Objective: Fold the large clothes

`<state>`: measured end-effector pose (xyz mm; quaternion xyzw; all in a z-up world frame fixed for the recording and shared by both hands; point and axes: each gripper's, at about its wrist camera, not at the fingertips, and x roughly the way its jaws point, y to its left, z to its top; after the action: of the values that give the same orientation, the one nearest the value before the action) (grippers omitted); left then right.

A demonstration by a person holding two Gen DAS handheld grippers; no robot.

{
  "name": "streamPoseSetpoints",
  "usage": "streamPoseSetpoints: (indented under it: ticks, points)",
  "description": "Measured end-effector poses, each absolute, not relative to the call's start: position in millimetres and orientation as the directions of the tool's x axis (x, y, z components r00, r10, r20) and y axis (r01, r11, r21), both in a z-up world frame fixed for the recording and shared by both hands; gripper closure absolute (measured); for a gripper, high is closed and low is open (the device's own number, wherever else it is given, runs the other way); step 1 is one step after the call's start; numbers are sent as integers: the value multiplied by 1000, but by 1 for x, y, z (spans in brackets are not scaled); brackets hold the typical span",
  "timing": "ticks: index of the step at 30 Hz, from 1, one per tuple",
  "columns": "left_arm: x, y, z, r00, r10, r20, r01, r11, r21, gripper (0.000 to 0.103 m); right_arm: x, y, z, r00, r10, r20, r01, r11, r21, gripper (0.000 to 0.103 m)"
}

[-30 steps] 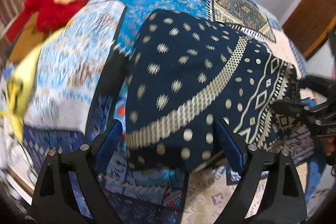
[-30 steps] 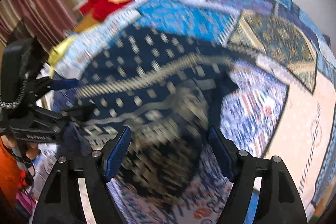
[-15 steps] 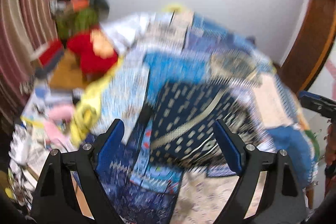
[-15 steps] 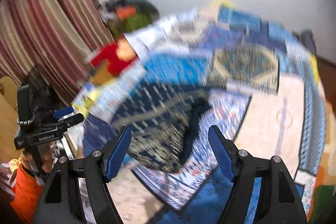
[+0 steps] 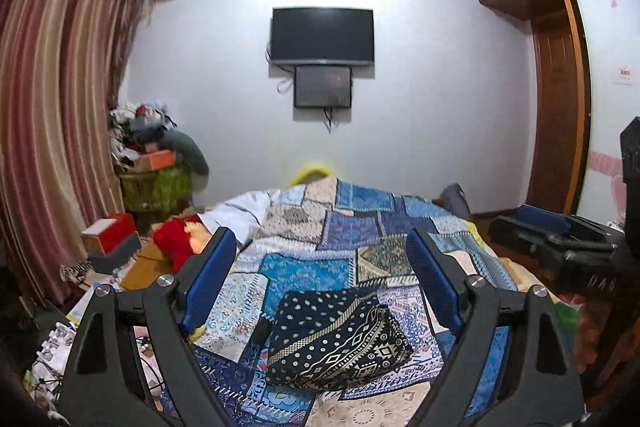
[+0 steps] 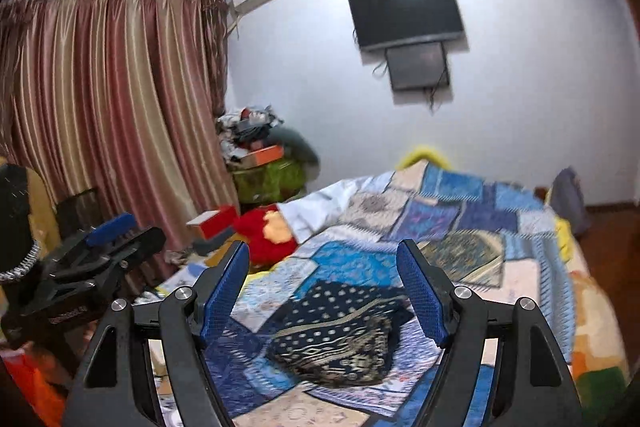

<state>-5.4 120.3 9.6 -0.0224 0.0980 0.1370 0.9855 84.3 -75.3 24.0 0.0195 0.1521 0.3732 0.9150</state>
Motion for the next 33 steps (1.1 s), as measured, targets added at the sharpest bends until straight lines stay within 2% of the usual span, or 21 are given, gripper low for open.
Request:
streamPoseSetpoints:
  ticks: [2,4,6,7,11,33]
  points:
    - [-9,119,9,941,278,-192,-290,957,-33,3,72,-75,24,709,658,-256,-660,746,91,29]
    - [-11,118,7,941,283,-187,-296,954,-47,0,63,-73,24,729,637,-251,-648,760,46,23]
    - [-11,118,5,938,286,-196,-301,952,-50,0,58,-71,22,745,617,-252,-633,774,22,3]
    - [-11,119,4,936,288,-200,-304,952,-50,0,55,-70,21,757,606,-244,-622,783,13,0]
    - [-9,119,1,934,285,-216,-302,952,-50,0,52,-67,18,784,573,-240,-592,806,-14,0]
    - [-2,120,-14,925,285,-253,-306,951,-47,0,59,-69,13,773,580,-256,-596,803,22,0]
